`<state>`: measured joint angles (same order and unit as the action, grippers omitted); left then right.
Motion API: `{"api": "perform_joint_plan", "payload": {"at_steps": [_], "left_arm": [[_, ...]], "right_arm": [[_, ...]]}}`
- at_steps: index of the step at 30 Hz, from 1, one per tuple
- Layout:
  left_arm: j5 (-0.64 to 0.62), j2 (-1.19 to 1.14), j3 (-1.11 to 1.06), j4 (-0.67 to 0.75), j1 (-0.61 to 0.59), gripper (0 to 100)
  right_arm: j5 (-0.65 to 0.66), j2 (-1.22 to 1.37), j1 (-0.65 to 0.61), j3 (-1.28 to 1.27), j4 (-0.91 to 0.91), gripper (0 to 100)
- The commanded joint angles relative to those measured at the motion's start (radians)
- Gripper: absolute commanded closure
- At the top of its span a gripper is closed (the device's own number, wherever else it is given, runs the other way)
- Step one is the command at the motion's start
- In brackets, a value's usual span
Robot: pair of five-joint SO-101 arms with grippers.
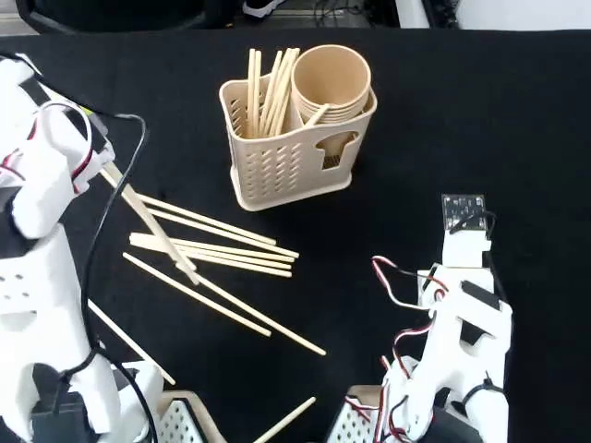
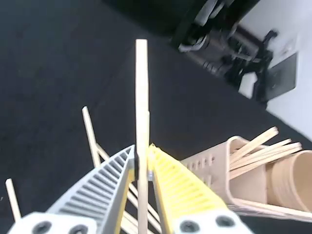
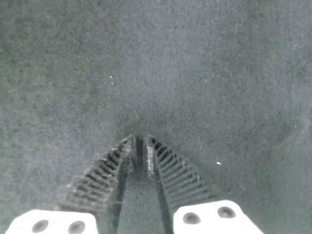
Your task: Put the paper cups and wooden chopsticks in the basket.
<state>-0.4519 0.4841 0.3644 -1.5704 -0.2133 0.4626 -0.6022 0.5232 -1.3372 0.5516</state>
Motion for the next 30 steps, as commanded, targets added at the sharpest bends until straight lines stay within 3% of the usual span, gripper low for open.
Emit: {"api": "perform_joint_plan", "payload": {"at_steps": [1,7,12,16,24,30], "left_arm": [[0.000,0.012,0.105,0.015,0.021,97],[-0.035,0.012,0.182,0.178,0.173,97],[-0.049,-0.014,0.162,0.485,0.226,97],[0.009,-0.132,0.027,0.732,0.246,97],[0.051,-0.193,0.070,0.798,0.280,97],[0.106,-0.195,-0.058,0.882,0.331,97]], "right_arm": [[0.006,-0.025,-0.009,0.002,-0.012,94.5],[0.006,-0.025,-0.009,0.002,-0.012,94.5],[0.006,-0.025,-0.009,0.002,-0.011,94.5],[0.006,-0.025,-0.009,0.002,-0.011,94.5],[0.006,-0.025,-0.009,0.002,-0.011,94.5],[0.008,-0.025,-0.009,0.002,-0.012,94.5]]}}
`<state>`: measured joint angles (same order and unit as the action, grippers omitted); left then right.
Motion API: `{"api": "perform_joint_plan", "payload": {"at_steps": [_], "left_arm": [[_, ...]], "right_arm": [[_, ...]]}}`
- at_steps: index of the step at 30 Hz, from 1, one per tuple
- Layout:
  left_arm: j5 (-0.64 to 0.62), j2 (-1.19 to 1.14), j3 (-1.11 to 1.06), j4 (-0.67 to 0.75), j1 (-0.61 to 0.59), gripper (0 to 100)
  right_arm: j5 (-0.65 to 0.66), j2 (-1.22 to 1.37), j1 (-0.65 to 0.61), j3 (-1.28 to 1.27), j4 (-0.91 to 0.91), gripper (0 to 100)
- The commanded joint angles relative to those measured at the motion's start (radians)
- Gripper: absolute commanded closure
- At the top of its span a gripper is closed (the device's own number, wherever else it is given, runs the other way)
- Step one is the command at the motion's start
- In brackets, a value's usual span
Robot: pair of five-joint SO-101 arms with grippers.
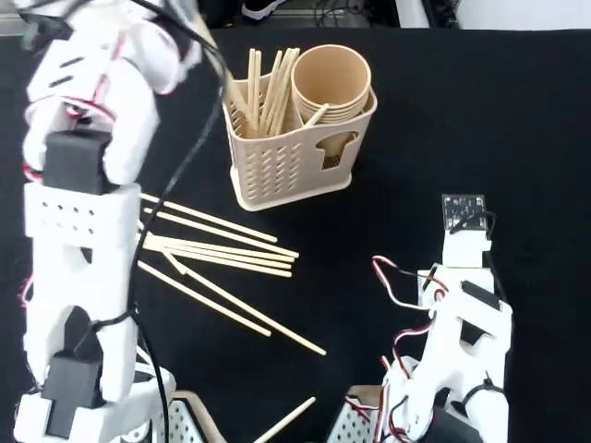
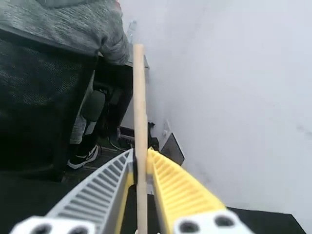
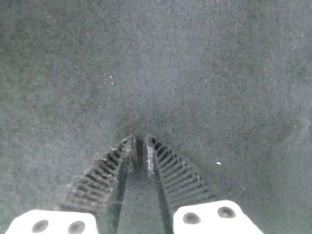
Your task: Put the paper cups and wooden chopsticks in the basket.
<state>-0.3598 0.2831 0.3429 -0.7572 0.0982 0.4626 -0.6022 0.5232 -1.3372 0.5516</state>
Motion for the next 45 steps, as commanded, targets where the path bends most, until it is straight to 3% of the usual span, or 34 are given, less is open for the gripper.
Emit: {"api": "perform_joint_plan", "payload": {"at_steps": [1,5,14,24,26,29,37,45], "left_arm": [[0.014,0.006,-0.061,0.106,0.021,97],[0.014,0.006,-0.160,0.245,0.018,97],[0.078,0.006,-0.323,0.405,0.004,97],[0.069,0.018,-0.549,0.476,0.030,97],[0.077,0.020,-0.588,0.434,0.054,96],[0.069,0.020,-0.613,0.336,0.074,86],[0.034,0.020,-0.430,-0.104,0.065,75],[-0.066,0.020,-0.288,-0.457,-0.101,75]], "right_arm": [[0.008,-0.025,-0.009,0.002,-0.012,94.5],[0.008,-0.025,-0.009,0.002,-0.012,94.5],[0.008,-0.025,-0.009,0.002,-0.012,94.5],[0.008,-0.025,-0.009,0.002,-0.012,94.5],[0.008,-0.025,-0.009,0.002,-0.012,94.5],[0.008,-0.025,-0.009,0.002,-0.012,94.5],[0.008,-0.025,-0.009,0.002,-0.012,94.5],[0.008,-0.025,-0.009,0.002,-0.012,94.5]]}}
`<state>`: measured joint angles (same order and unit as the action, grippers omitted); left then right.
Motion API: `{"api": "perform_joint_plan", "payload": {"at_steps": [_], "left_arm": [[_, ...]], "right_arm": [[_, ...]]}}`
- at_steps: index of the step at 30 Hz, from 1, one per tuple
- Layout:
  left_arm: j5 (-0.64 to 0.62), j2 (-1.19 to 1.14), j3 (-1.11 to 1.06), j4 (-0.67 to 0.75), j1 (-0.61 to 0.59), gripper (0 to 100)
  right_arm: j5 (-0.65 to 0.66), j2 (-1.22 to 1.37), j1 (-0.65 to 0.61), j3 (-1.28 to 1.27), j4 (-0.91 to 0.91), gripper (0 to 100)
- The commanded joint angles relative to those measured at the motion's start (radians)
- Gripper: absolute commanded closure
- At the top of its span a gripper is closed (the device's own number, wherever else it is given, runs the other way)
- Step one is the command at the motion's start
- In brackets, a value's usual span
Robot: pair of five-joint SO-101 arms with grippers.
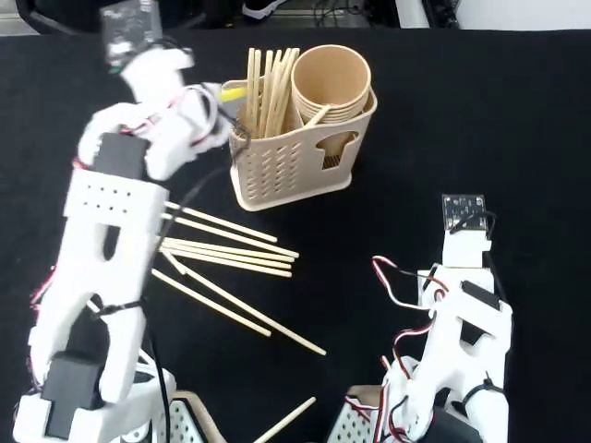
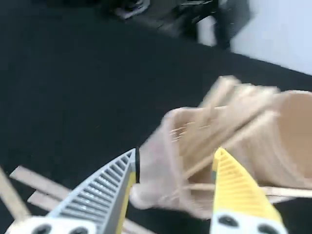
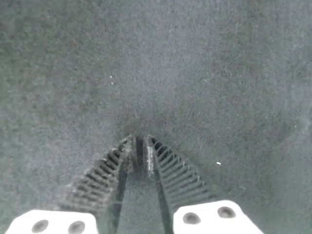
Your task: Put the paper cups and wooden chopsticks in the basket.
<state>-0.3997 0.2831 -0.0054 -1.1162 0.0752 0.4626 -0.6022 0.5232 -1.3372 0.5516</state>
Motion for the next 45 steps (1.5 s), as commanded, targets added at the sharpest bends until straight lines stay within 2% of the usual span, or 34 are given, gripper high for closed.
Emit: {"api": "perform_joint_plan", "payload": {"at_steps": [1,4,7,10,13,15,21,28,31,35,37,45], "left_arm": [[-0.034,0.018,0.044,-0.124,-0.114,75],[-0.157,0.020,-0.067,-0.170,-0.232,75],[-0.227,0.005,-0.217,-0.141,-0.328,75],[-0.296,-0.014,-0.412,-0.018,-0.358,75],[-0.282,-0.049,-0.573,0.138,-0.348,75],[-0.282,-0.072,-0.631,0.189,-0.361,75],[-0.284,-0.155,-0.676,0.189,-0.423,75],[-0.278,-0.249,-0.679,0.193,-0.412,76],[-0.275,-0.265,-0.674,0.198,-0.415,83],[-0.273,-0.265,-0.651,0.198,-0.417,98],[-0.273,-0.262,-0.647,0.195,-0.421,95],[-0.275,-0.178,-0.647,0.193,-0.423,97]], "right_arm": [[0.008,-0.025,-0.009,0.002,-0.012,94.5],[0.008,-0.025,-0.009,0.002,-0.012,94.5],[0.008,-0.025,-0.009,0.002,-0.012,94.5],[0.008,-0.025,-0.009,0.002,-0.012,94.5],[0.008,-0.025,-0.009,0.002,-0.012,94.5],[0.008,-0.025,-0.009,0.002,-0.012,94.5],[0.008,-0.025,-0.009,0.002,-0.012,94.5],[0.008,-0.025,-0.009,0.002,-0.012,94.5],[0.008,-0.025,-0.009,0.002,-0.011,94.5],[0.008,-0.025,-0.009,0.001,-0.011,94.5],[0.008,-0.025,-0.009,0.001,-0.011,94.5],[0.008,-0.025,-0.009,0.001,-0.011,94.5]]}}
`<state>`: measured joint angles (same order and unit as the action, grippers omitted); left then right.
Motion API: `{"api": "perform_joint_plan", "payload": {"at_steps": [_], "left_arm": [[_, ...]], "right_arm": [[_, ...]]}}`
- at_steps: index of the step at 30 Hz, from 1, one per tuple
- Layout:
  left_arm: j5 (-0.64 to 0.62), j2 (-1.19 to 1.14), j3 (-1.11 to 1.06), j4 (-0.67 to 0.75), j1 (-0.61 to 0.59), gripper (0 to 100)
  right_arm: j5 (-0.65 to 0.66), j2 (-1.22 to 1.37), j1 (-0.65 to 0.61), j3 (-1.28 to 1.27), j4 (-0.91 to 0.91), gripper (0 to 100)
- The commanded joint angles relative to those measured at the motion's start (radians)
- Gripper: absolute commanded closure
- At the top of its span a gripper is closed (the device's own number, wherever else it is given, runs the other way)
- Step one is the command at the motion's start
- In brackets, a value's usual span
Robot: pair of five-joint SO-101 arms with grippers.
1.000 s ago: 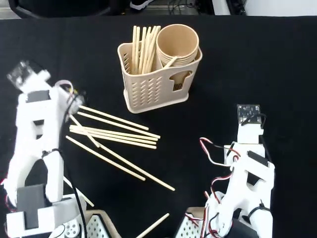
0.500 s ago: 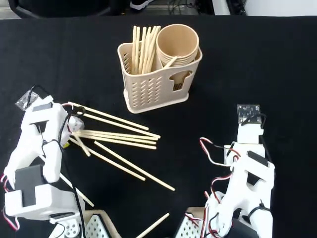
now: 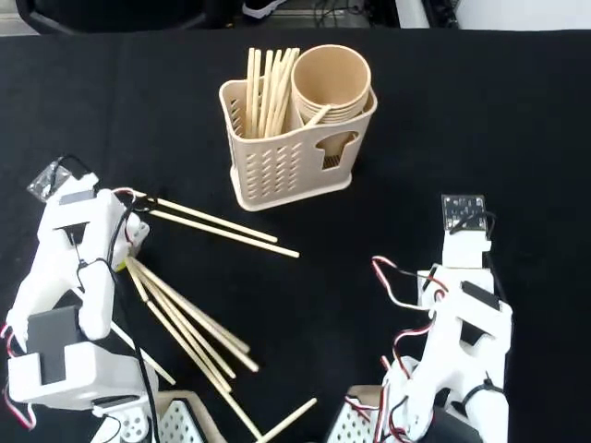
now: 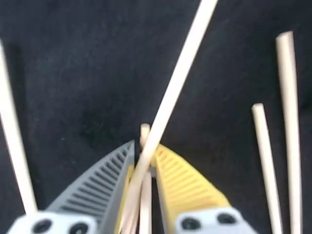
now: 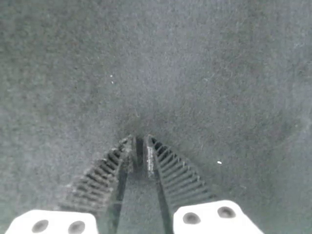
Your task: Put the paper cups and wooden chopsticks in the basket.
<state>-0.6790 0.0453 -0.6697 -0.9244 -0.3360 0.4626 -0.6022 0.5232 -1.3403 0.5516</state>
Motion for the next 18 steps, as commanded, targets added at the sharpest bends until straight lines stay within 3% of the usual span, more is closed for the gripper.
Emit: {"api": "perform_joint_plan", "payload": {"at_steps": [1,9,13,18], "left_arm": [[0.003,0.084,0.018,-0.002,-0.012,97],[0.008,0.356,0.015,-0.003,-0.001,97],[0.150,0.535,0.001,-0.031,0.015,97],[0.198,0.789,-0.004,-0.075,0.030,97]], "right_arm": [[0.008,-0.025,-0.009,0.004,-0.011,94.5],[0.008,-0.025,-0.009,0.004,-0.011,94.5],[0.008,-0.025,-0.009,0.004,-0.011,94.5],[0.008,-0.025,-0.009,0.004,-0.011,94.5]]}}
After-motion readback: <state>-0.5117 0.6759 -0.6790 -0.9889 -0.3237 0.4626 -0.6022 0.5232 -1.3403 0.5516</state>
